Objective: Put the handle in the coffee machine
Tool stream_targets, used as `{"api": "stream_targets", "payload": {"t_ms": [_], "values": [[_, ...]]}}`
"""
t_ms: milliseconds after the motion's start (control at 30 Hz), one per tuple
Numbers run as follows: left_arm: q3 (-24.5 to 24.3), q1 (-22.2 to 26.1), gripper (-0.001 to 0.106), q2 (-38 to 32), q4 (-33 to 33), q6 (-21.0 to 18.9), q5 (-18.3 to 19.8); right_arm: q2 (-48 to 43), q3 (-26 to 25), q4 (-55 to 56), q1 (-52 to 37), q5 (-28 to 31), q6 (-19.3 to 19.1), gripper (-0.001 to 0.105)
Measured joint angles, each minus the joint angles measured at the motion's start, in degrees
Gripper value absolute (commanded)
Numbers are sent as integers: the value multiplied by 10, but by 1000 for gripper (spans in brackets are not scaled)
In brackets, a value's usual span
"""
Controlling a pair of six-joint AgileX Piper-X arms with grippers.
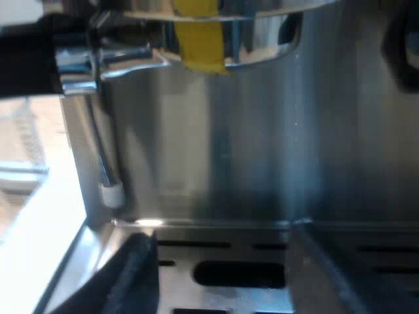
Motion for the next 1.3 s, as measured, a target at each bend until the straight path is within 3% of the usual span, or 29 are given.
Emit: {"api": "stream_targets", "payload": {"t_ms": [200,300,433,567,733,833,967,1300], "values": [[0,0,0,0,0,0,0,46,1,-76,-35,-72,2,21],[0,0,0,0,0,0,0,50,1,-106,-44,-75,2,22],[0,0,0,0,0,0,0,50,1,-130,-61,-122,0,22],[0,0,0,0,0,0,0,50,1,-133,-65,-126,-55,21],[0,0,0,0,0,0,0,50,-11,-136,-65,-132,-84,21],[0,0,0,0,0,0,0,50,-22,-136,-68,-133,-86,25],[0,0,0,0,0,0,0,50,-25,-138,-83,-132,-90,42],[0,0,0,0,0,-1,0,50,-25,-154,-95,-133,-101,41]]}}
